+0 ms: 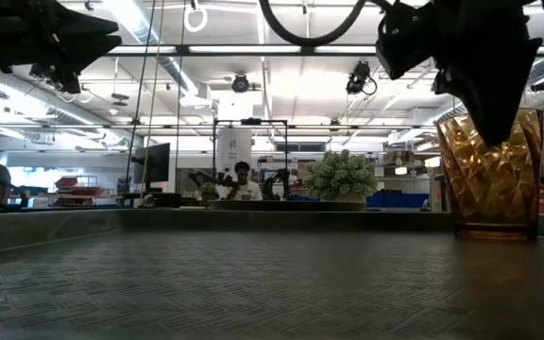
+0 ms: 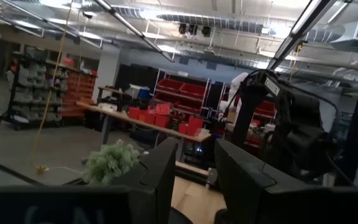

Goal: Pick and place plate/cup/fork/spoon on tray
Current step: Put the brown cup on the black tray, then put the black plate on the black tray to the bottom of the brown cup

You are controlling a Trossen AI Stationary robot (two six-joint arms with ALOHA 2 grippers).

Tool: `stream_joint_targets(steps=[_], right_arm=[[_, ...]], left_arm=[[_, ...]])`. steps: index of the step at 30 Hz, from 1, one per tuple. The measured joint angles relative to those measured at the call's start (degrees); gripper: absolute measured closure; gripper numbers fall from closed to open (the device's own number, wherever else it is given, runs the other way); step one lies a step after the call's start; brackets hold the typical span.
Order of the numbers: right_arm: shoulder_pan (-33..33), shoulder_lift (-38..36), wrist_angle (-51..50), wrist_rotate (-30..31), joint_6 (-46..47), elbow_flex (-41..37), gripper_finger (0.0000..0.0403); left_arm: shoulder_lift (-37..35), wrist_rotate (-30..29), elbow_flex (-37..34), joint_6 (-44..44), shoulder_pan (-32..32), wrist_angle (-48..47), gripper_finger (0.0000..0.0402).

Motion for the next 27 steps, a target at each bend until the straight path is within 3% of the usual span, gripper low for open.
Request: stream_joint_targets(steps=[6,12,16,22,27], right_arm=[[-0.13,-0.57,-4.94,0.22,-0.93,3.6,0.0265],[-0.13,-1.27,-6.73,2.29,-4.66,9.31,0.026],[-0.14,-2.06,-6.44,5.58,-8.91,11.04,0.0263],[-0.14,-7.12,-1.28,17.36,-13.62,10.02,0.0264],[-0.13,-14.57,9.95,26.73,-18.01,3.61,0.0264]], left_arm=[[-0.01,1.55,0.14,-3.21,0.0,-2.84,0.028],[1.85,1.79,5.01,-10.96,0.0,-16.71,0.028],[6.47,1.76,7.74,-13.86,0.0,-20.63,0.028],[15.08,1.71,10.71,-15.49,0.13,-20.81,0.028],[21.48,3.89,12.15,-21.22,2.13,-20.88,0.028]])
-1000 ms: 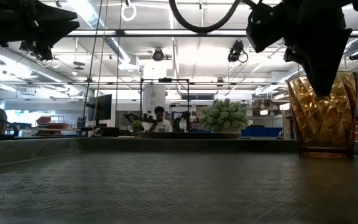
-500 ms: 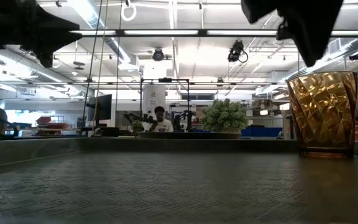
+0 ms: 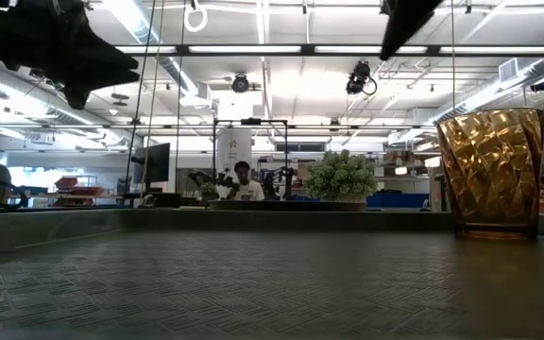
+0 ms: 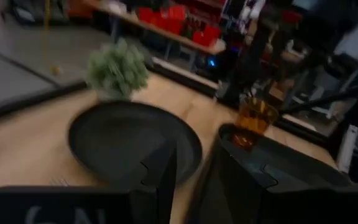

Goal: Pick and place plate/cup/fork/spoon on tray
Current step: Put the black plate on the black tray to the bottom of the brown cup

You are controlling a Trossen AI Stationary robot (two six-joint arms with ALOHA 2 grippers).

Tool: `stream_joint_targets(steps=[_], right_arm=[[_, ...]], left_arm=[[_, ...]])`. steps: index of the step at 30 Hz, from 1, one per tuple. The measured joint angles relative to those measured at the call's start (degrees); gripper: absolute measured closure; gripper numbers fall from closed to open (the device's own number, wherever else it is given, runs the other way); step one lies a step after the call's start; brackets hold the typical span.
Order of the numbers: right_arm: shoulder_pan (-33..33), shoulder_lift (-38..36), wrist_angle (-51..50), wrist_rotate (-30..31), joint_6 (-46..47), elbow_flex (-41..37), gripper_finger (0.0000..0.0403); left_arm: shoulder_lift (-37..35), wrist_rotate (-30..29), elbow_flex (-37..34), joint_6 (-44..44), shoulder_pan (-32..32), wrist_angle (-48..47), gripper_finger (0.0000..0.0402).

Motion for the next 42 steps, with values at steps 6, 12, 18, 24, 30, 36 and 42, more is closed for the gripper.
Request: stream_joint_targets(steps=[6,12,18,24,30,36,42], right_arm=[[-0.07,-8.06,8.46,6.12,-1.13,-8.0,0.0266],[-0.07,-14.52,15.58,7.35,-1.04,-16.06,0.0266],[-0.07,-17.48,17.19,7.77,-0.34,-19.02,0.0266],[-0.37,-18.87,16.61,8.72,-4.59,-19.08,0.0266],[-2.16,-20.94,16.27,10.06,-5.68,-19.08,0.0266],[-2.21,-21.18,16.09,11.31,-5.75,-19.23,0.0266],[-2.34,-23.71,18.61,11.37,-5.48,-23.68,0.0266]], left_arm=[[7.82,6.21,0.55,-4.12,4.32,-0.03,0.028],[14.23,10.9,0.64,-5.38,8.49,0.18,0.028],[18.89,14.36,0.65,-5.24,10.55,0.18,0.028],[25.05,16.26,3.92,-4.32,11.11,-0.04,0.028],[32.65,16.29,11.46,1.1,11.11,-2.03,0.028],[39.74,16.24,16.84,6.16,11.11,-4.96,0.028],[45.61,16.26,22.52,11.07,11.11,-10.12,0.028]])
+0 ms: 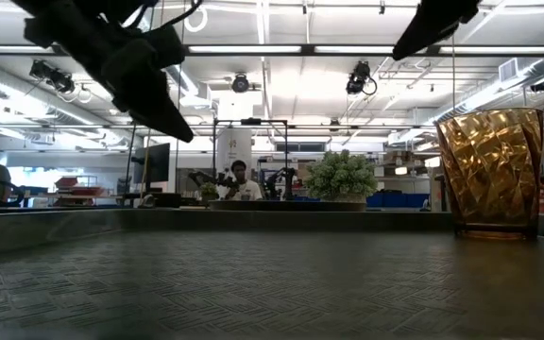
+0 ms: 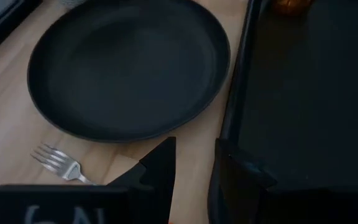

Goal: Pick and place plate/cup/fork/spoon on tray
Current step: Put the black plate on the black tray to the bottom of the brown cup

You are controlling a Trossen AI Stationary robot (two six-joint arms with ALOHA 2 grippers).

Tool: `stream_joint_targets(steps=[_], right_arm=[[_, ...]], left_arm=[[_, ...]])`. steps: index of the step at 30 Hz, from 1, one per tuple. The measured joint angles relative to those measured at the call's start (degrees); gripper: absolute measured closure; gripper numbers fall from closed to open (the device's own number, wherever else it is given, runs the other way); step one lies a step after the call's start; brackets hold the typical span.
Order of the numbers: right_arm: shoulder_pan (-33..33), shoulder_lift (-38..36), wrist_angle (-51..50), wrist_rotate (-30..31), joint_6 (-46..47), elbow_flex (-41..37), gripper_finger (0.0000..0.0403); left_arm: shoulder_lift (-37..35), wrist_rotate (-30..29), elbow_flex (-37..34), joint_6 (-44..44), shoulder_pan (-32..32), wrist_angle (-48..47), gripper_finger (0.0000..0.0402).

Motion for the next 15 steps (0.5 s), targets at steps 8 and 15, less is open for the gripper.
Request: stream_joint_targets(steps=[8,15], right_arm=[[0.0,-4.38,7.66,0.22,-0.12,-7.03,0.0266],[0.0,-5.88,8.89,0.24,-1.21,-7.62,0.0266]], left_arm=[[7.43,0.66,8.44,6.02,1.08,-10.9,0.028],[15.5,3.57,16.53,15.31,4.27,-19.05,0.028]])
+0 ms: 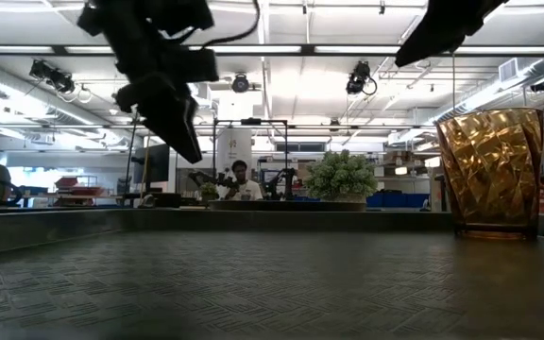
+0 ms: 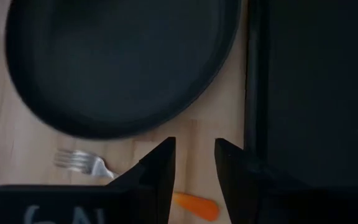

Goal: Pick and place plate/cup/fork/spoon on tray
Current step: Put the black plate on the black tray to the bottom of the brown cup

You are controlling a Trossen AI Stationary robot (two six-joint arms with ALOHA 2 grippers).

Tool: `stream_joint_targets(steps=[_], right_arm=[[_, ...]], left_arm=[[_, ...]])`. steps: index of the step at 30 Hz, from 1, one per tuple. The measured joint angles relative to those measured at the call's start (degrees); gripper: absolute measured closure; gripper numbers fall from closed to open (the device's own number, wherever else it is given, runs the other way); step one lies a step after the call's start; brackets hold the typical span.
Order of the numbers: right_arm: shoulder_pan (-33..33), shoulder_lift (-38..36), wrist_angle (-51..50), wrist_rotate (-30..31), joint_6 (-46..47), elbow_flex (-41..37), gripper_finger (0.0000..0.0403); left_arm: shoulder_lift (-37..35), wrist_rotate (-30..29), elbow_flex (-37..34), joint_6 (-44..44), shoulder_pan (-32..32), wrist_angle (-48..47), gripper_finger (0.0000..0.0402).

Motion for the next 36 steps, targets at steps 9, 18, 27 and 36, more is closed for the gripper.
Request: stream_joint_targets(steps=[9,18,27,36], right_arm=[[0.0,0.0,1.13,0.02,-0.63,0.0,0.0266],[0.0,-0.01,3.14,0.2,-2.24,0.0,0.0266],[0.0,0.01,5.7,0.17,-3.35,0.0,0.0266],[-0.02,0.04,6.8,-0.76,-3.29,0.0,0.0266]], left_arm=[[10.11,-2.44,7.07,16.78,1.8,-2.12,0.028],[16.36,-4.52,8.48,32.44,1.6,-2.32,0.028],[17.62,-5.6,8.48,34.29,1.81,-0.62,0.0281],[18.61,-4.26,8.44,40.67,3.05,-1.37,0.0305]])
